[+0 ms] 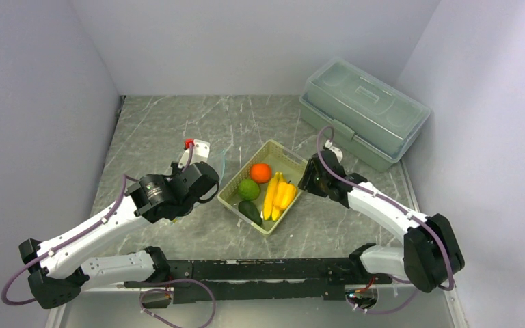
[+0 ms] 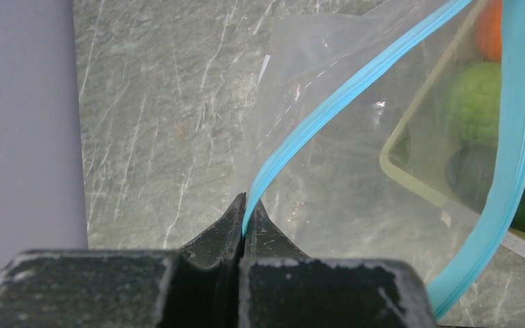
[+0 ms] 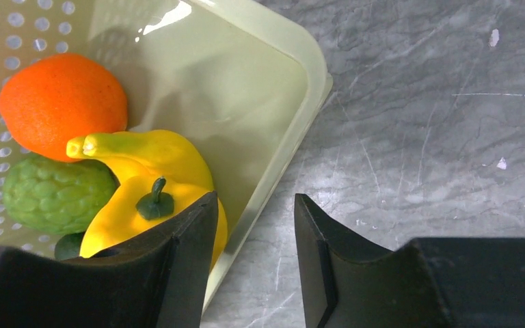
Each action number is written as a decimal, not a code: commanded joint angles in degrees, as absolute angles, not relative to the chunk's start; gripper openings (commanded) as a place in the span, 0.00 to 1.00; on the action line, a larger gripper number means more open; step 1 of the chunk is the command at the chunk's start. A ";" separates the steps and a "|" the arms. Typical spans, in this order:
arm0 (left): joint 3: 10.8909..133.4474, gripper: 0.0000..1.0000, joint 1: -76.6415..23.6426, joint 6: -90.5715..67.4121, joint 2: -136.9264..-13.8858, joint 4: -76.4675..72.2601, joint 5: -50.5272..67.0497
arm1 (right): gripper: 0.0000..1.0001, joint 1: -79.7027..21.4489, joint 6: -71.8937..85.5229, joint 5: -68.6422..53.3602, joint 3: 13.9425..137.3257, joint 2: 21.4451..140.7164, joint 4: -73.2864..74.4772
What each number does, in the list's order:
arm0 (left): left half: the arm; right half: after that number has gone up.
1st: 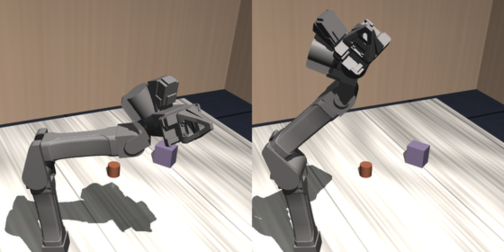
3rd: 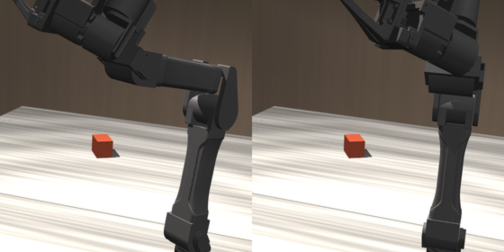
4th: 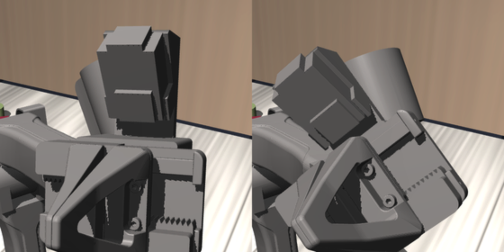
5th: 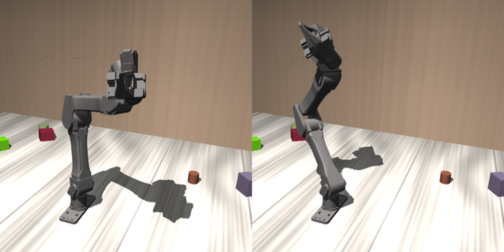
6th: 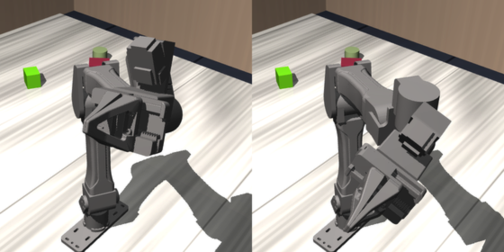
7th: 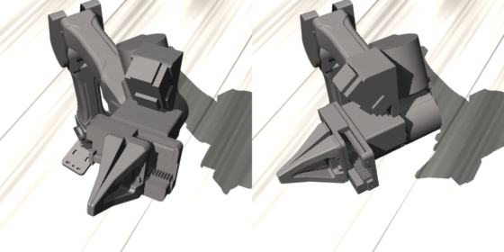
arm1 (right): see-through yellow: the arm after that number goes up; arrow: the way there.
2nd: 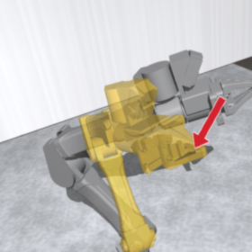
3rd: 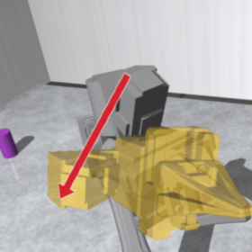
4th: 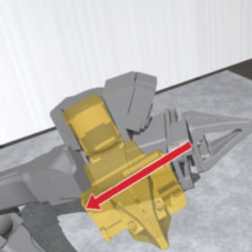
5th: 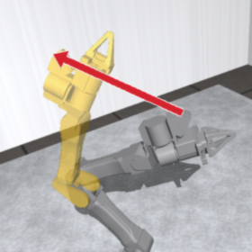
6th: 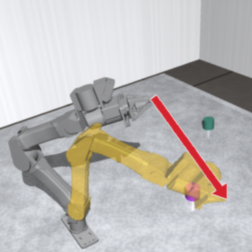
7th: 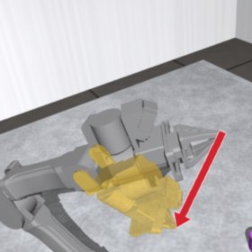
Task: Place the food in the zip-top bag and seal the zipper
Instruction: Adjust the bin at the center of the board.
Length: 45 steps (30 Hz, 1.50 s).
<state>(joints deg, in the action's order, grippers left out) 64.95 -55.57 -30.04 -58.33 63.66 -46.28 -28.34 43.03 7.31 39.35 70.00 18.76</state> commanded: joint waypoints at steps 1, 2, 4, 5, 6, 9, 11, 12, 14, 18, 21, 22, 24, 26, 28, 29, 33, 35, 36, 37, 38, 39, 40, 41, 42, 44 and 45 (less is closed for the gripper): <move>66.03 0.02 -55.46 -29.96 -57.50 62.84 -46.49 | 0.47 -28.63 44.03 10.61 41.69 70.92 16.44; 66.09 0.02 -55.50 -29.97 -57.44 62.84 -46.49 | 0.44 -28.63 43.70 10.85 42.16 71.25 16.58; 66.03 0.02 -55.46 -29.97 -57.24 62.76 -46.57 | 0.39 -28.65 43.06 10.98 42.82 71.84 16.76; 65.98 0.03 -55.46 -29.97 -57.15 62.76 -46.58 | 0.34 -28.65 42.80 10.80 43.02 72.19 16.74; 65.94 0.02 -55.46 -29.97 -57.09 62.80 -46.58 | 0.31 -28.65 42.66 10.59 43.18 72.56 16.64; 65.99 0.03 -55.46 -30.06 -56.97 62.85 -46.63 | 0.25 -28.65 42.43 11.18 43.45 72.70 16.62; 65.94 0.02 -55.46 -30.06 -57.00 62.92 -46.67 | 0.21 -28.65 41.82 11.48 43.98 72.79 16.93; 65.93 0.02 -55.46 -30.06 -57.04 62.93 -46.67 | 0.19 -28.65 41.36 11.78 44.44 73.05 17.27; 66.08 0.02 -55.46 -30.06 -57.12 62.93 -46.66 | 0.16 -28.65 39.92 12.08 45.48 73.69 17.92; 66.04 0.02 -55.46 -30.19 -57.00 63.07 -46.76 | 0.05 -28.48 34.85 12.16 48.62 75.78 19.65; 65.92 0.02 -55.46 -29.97 -56.87 62.81 -46.58 | 0.00 -28.18 31.38 13.14 52.31 77.67 21.54; 65.93 0.02 -55.46 -29.97 -56.93 62.88 -46.58 | 0.00 -27.86 30.44 13.33 53.18 78.05 21.91; 65.99 0.02 -55.46 -30.05 -57.02 62.99 -46.65 | 0.00 -27.17 28.76 13.32 54.60 78.73 22.37; 66.00 0.02 -55.46 -30.05 -57.05 62.97 -46.60 | 0.00 -26.12 27.04 12.86 55.84 79.64 22.50; 65.86 0.02 -55.50 -29.91 -57.09 62.74 -46.46 | 0.00 -25.19 25.12 12.20 57.29 80.66 22.99; 65.83 0.02 -55.46 -29.77 -57.05 62.57 -46.34 | 0.00 -24.76 24.00 11.91 57.95 81.21 23.07; 65.79 0.02 -55.46 -29.52 -57.25 62.23 -45.96 | 0.00 -22.37 19.00 9.66 60.90 83.67 23.50; 65.81 0.02 -55.46 -29.51 -57.54 62.23 -45.97 | 0.00 -20.80 16.70 7.92 62.14 85.32 23.48; 65.82 0.02 -55.50 -29.48 -57.64 62.23 -45.90 | 0.00 -20.03 15.63 7.49 62.86 86.09 23.81; 65.83 0.02 -55.46 -29.45 -57.73 62.17 -45.88 | 0.00 -19.36 14.61 7.28 63.51 86.90 24.08; 65.75 0.02 -55.48 -29.44 -57.89 62.10 -45.80 | 0.00 -18.79 13.46 6.91 64.08 87.59 24.28; 65.71 0.02 -55.48 -29.36 -57.96 62.01 -45.72 | 0.00 -18.32 12.32 6.14 64.56 88.30 24.40; 65.74 0.02 -55.46 -29.36 -58.00 61.92 -45.70 | 0.00 -18.02 11.31 5.66 64.92 88.88 24.39; 65.74 0.02 -55.46 -29.28 -58.08 61.82 -45.63 | 0.00 -17.69 10.75 5.61 65.38 89.60 24.49; 65.67 0.02 -55.47 -29.27 -58.16 61.71 -45.48 | 0.00 -17.41 10.26 5.47 65.73 90.33 24.63; 65.64 0.02 -55.46 -29.18 -58.31 61.56 -45.26 | 0.00 -16.87 9.75 4.85 66.14 91.46 24.59; 65.60 0.02 -55.46 -29.11 -58.42 61.40 -45.25 | 0.00 -16.65 9.68 5.13 66.14 91.93 24.38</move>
